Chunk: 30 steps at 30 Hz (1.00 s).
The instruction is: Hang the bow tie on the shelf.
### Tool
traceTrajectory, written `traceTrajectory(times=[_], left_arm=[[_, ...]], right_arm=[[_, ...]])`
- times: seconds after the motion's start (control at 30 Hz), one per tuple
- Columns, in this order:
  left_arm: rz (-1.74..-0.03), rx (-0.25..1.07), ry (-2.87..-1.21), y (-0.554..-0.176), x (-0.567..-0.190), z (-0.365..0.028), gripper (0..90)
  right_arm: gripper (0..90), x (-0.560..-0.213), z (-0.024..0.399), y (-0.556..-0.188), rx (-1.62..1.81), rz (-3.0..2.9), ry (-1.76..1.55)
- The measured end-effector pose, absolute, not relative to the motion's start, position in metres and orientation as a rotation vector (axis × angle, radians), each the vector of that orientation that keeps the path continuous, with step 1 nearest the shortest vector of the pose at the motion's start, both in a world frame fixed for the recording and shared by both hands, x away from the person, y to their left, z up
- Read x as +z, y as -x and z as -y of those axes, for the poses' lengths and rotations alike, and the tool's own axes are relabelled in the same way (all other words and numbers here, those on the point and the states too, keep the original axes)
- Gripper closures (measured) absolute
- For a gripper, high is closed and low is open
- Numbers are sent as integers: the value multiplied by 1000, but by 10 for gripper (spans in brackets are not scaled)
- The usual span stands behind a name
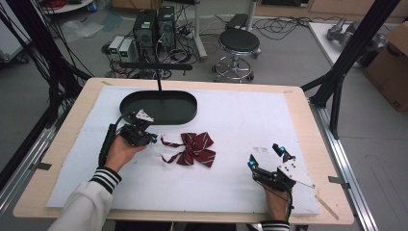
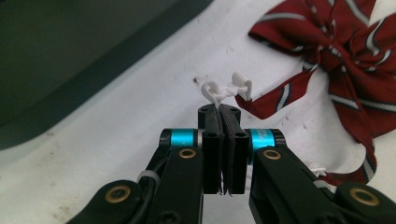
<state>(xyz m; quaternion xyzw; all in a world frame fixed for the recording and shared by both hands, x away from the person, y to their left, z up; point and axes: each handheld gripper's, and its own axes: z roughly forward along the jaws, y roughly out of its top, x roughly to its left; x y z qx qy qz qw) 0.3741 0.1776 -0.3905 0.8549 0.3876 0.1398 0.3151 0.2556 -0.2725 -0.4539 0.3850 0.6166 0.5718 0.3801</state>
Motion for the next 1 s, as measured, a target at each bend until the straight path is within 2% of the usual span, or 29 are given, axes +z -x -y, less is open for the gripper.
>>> traceTrajectory(times=[0.57,1.0], left_arm=[[-869,586,-1855,-366,-355,-204,874],[-835,664,-1724,-379,-332,-211,874]], right_arm=[[94,-454,272,-256,1459,-1573,-982],[94,-454,272,-256,1460,-1574,-984]])
